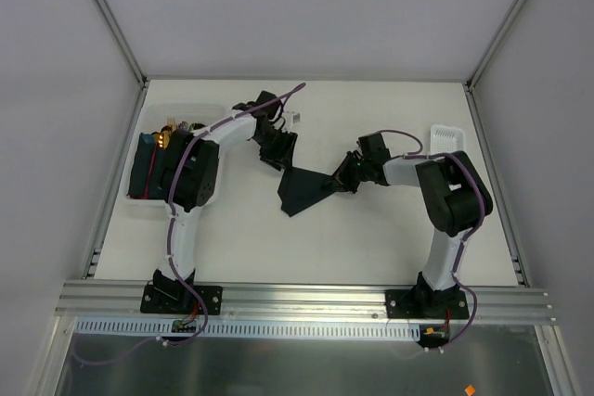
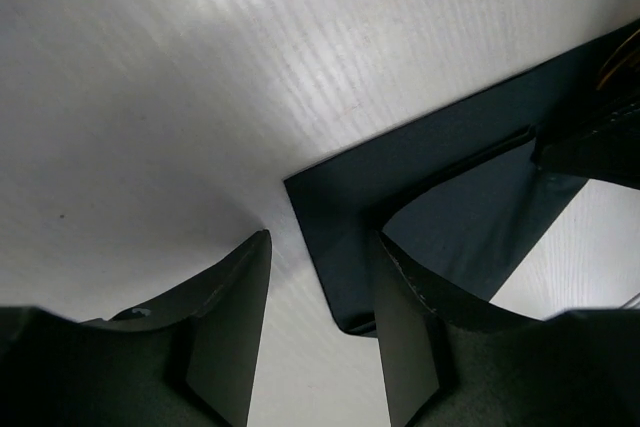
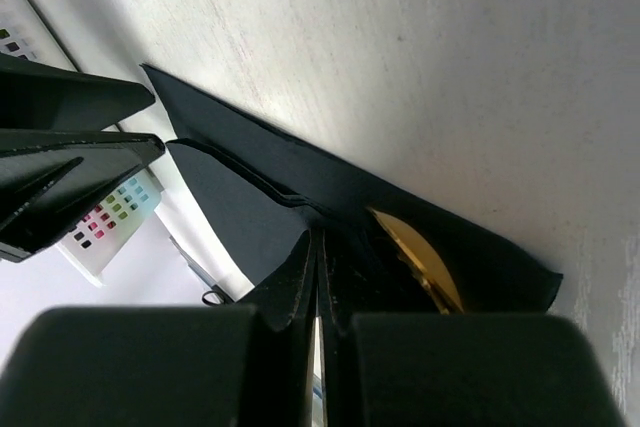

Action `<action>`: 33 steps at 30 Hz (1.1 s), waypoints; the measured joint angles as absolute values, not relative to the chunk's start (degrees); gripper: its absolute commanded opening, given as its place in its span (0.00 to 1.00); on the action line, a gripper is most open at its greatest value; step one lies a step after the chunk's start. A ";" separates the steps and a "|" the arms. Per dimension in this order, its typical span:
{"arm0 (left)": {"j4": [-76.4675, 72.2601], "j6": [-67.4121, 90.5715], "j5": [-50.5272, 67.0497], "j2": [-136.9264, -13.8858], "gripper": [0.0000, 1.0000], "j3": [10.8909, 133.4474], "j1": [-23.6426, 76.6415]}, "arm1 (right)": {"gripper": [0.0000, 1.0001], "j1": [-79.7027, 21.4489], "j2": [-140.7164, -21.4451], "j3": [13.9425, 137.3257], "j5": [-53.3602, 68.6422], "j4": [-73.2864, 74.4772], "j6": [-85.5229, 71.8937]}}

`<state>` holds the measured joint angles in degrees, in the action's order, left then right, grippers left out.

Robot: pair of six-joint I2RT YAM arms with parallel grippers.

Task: Place the utensils on the paper napkin and roll it up

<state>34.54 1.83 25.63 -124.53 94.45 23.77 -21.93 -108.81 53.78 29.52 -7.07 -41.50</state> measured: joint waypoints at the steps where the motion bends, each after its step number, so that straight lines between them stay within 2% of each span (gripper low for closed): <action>1: 34.41 1.91 24.84 -124.53 0.44 94.63 24.34 | 0.00 -21.87 -108.84 53.78 29.61 -7.11 -41.56; 4: 33.82 2.09 23.70 -124.62 0.41 94.76 25.87 | 0.00 -21.74 -108.95 53.78 29.80 -7.22 -41.67; 7: 33.30 2.33 23.00 -124.84 0.30 94.80 27.07 | 0.00 -21.58 -109.08 53.78 30.11 -7.29 -41.85; 8: 33.21 2.46 22.90 -124.99 0.22 94.87 27.18 | 0.00 -21.56 -109.10 53.78 30.22 -7.33 -41.91; 9: 33.15 2.57 22.74 -125.19 0.18 94.96 27.42 | 0.00 -21.52 -109.14 53.78 30.28 -7.35 -41.95; 15: 32.88 3.68 22.55 -125.47 0.03 95.02 27.38 | 0.00 -21.45 -109.14 53.78 30.28 -7.40 -42.15; 20: 32.99 4.10 24.56 -124.92 0.00 95.02 26.94 | 0.00 -21.45 -109.14 53.76 30.26 -7.44 -42.52; 33: 32.77 7.73 41.91 -116.75 0.00 90.13 28.42 | 0.00 -21.17 -109.16 53.32 29.69 -8.73 -43.94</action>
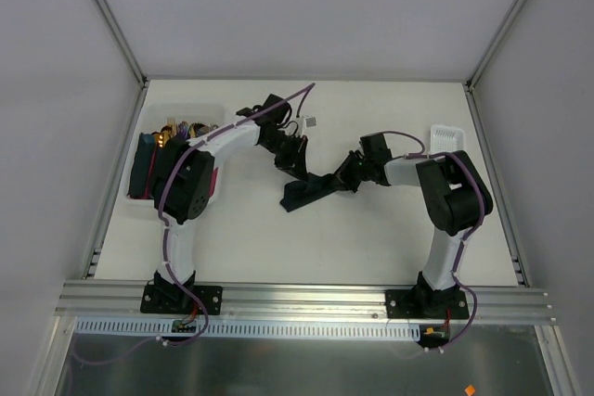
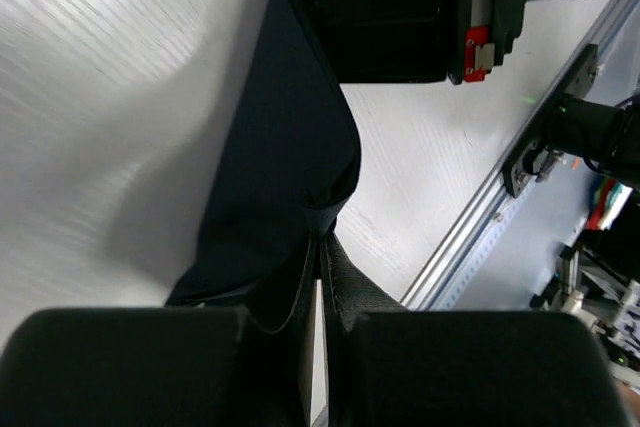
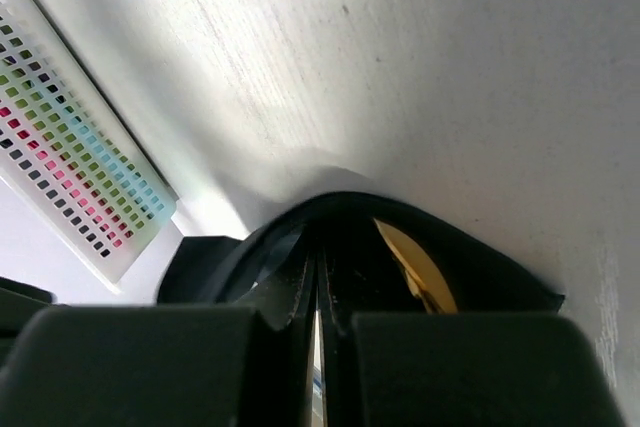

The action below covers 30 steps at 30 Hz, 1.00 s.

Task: Place the utensils on the paper napkin and roll it up

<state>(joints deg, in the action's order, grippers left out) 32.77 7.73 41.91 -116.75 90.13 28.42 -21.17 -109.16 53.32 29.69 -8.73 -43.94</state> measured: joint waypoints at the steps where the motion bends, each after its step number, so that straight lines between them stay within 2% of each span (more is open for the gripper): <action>1: 32.75 7.99 42.44 -116.77 0.00 89.25 28.95 | 0.00 -21.15 -109.16 53.28 29.69 -8.75 -44.05; 20: 29.26 10.81 42.35 -124.49 0.00 84.73 32.56 | 0.00 -21.04 -108.92 52.90 29.78 -8.93 -44.51; 26: 29.80 12.58 42.78 -125.67 0.00 85.76 32.51 | 0.12 -20.75 -107.83 52.88 28.93 -6.46 -44.25; 30: 29.98 13.37 43.68 -126.23 0.00 85.91 32.05 | 0.14 -20.56 -106.50 52.86 28.10 -4.23 -43.35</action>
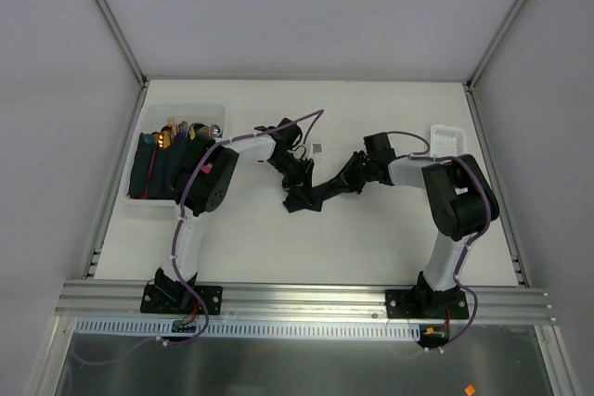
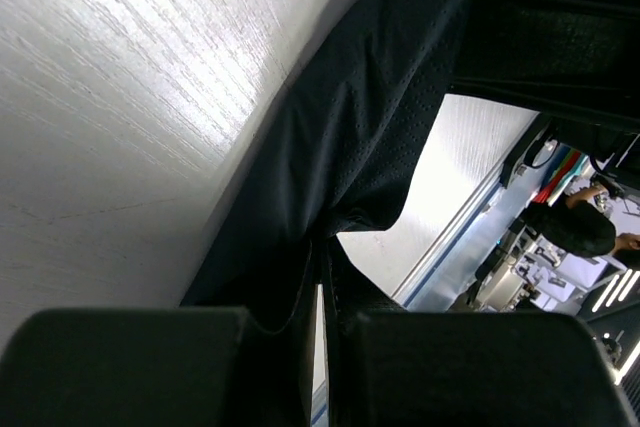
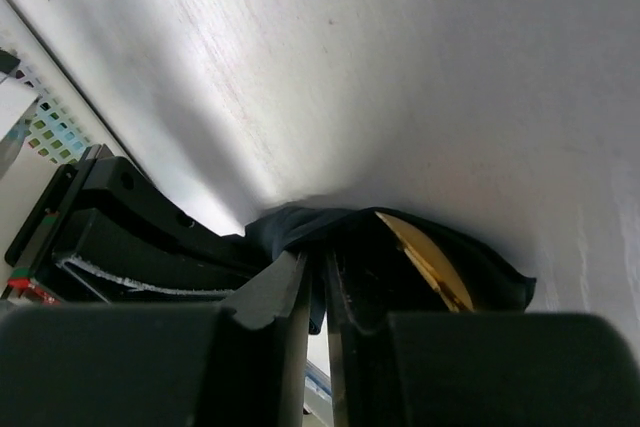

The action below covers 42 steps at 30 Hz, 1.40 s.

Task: Place the utensils on the paper napkin and roll it up

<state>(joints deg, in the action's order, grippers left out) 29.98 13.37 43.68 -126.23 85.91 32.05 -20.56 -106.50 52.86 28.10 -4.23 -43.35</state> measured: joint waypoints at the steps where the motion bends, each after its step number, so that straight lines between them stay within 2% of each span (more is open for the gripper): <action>1: 30.00 13.50 43.90 -126.32 0.00 85.89 32.01 | 0.14 -20.49 -106.13 52.80 27.77 -3.73 -43.03; 16: 30.17 14.13 45.78 -127.07 0.00 85.95 31.38 | 0.00 -18.55 -102.32 51.90 26.79 0.97 -39.35; 34: 30.28 13.80 45.91 -126.85 0.00 85.95 31.14 | 0.00 -16.62 -103.90 51.79 28.01 -0.03 -38.57; 42: 30.92 12.43 42.72 -121.49 0.00 85.34 31.62 | 0.00 -16.43 -104.62 51.79 28.93 -1.15 -39.64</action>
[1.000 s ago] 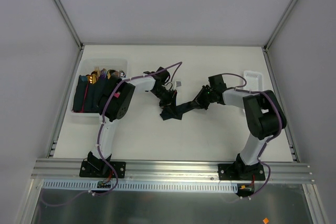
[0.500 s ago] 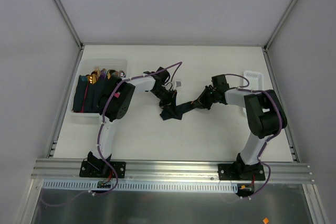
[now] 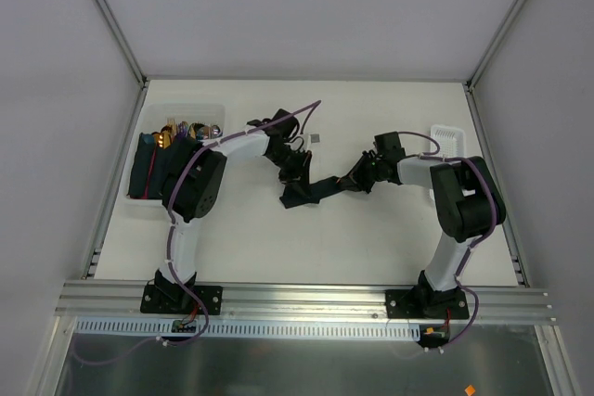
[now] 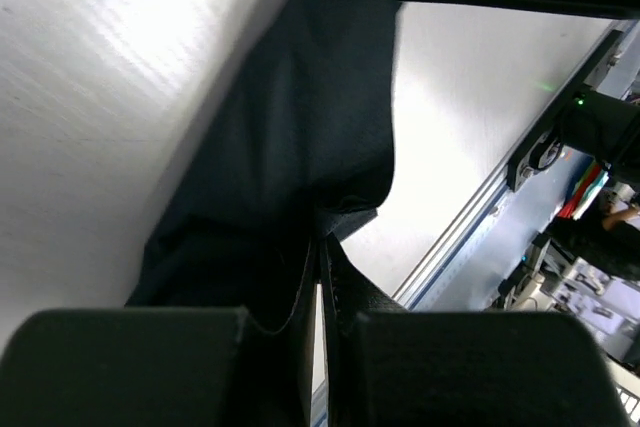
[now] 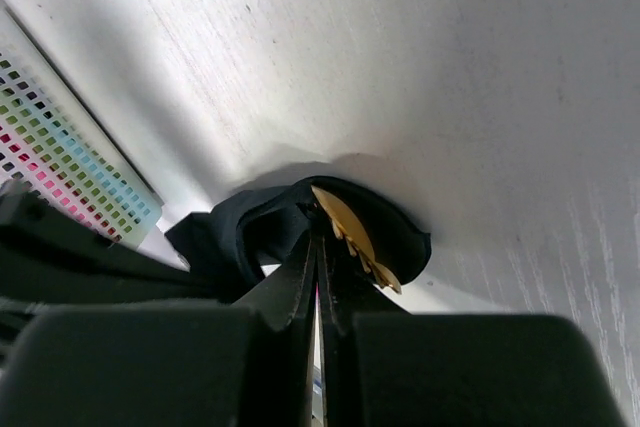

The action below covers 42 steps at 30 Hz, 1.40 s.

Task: Place the utensils on the paper napkin and roll it up

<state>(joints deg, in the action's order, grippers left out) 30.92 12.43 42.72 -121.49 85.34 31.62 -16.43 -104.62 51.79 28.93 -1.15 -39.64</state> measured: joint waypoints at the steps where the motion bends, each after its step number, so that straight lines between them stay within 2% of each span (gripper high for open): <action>1: 30.92 12.40 42.48 -120.40 0.00 85.32 31.88 | 0.00 -16.43 -104.64 51.79 28.93 -1.13 -39.75; 8: 30.26 12.43 42.35 -116.92 0.00 83.09 35.03 | 0.00 -16.36 -104.64 51.75 28.91 -1.04 -40.16; 27: 24.67 16.19 47.46 -125.08 0.00 80.20 35.79 | 0.00 -16.25 -104.49 51.62 29.26 -0.43 -40.47; 33: 24.91 17.47 49.04 -126.26 0.00 80.82 35.81 | 0.12 -16.16 -103.07 51.62 28.36 2.37 -39.44; 42: 25.41 18.06 48.86 -126.32 0.00 80.82 36.05 | 0.12 -15.31 -97.08 51.29 24.23 9.80 -35.81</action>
<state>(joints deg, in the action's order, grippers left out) 25.41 18.06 48.86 -126.32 80.82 36.05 -15.31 -97.08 51.29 24.23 9.80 -35.81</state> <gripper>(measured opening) 0.008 0.132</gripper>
